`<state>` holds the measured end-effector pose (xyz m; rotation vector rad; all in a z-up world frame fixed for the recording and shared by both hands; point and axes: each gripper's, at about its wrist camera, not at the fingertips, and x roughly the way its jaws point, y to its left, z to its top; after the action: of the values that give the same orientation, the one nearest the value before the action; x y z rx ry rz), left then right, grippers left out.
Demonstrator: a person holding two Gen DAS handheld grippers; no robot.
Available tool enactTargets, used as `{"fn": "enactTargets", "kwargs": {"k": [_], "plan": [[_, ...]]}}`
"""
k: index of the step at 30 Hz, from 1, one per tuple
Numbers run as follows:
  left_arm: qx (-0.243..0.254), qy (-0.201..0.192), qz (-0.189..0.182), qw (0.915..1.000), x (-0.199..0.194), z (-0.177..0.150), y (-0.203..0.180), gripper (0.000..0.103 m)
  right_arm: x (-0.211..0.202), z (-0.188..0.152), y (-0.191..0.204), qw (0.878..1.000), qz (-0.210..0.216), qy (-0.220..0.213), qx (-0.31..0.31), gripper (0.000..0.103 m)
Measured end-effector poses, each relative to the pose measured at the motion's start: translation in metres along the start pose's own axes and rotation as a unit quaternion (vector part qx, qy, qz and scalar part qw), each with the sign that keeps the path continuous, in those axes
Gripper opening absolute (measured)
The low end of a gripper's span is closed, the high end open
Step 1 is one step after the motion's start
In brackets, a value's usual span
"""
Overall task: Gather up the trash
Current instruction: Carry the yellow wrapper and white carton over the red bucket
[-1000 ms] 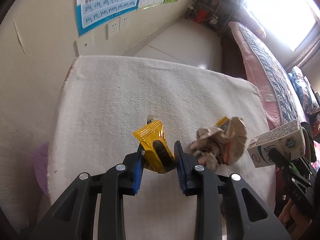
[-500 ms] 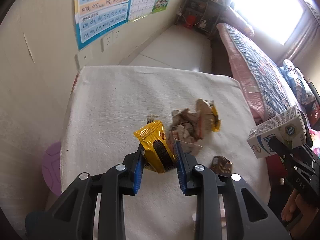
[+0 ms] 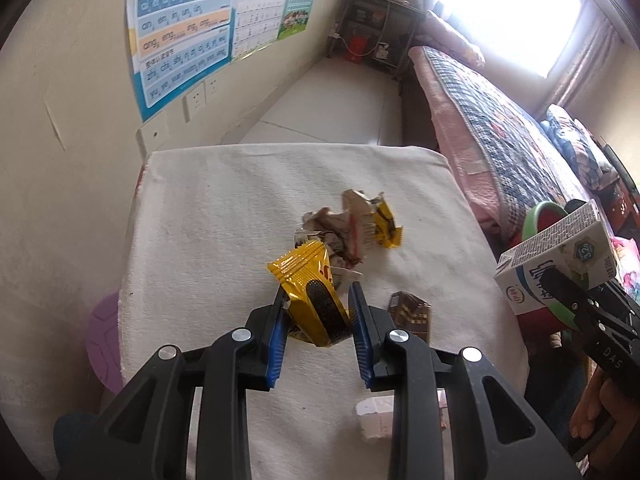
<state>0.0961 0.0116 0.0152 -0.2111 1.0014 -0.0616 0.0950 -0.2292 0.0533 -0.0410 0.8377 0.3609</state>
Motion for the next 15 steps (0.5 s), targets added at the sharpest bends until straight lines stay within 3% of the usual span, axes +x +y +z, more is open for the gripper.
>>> {"fn": "enactTargets", "kwargs": {"k": [15], "plan": [[0.047, -0.003, -0.034, 0.9983, -0.002, 0.008, -0.063, 0.027, -0.036, -0.007, -0.039, 0.999, -0.018, -0.024, 0.035, 0.046]]}}
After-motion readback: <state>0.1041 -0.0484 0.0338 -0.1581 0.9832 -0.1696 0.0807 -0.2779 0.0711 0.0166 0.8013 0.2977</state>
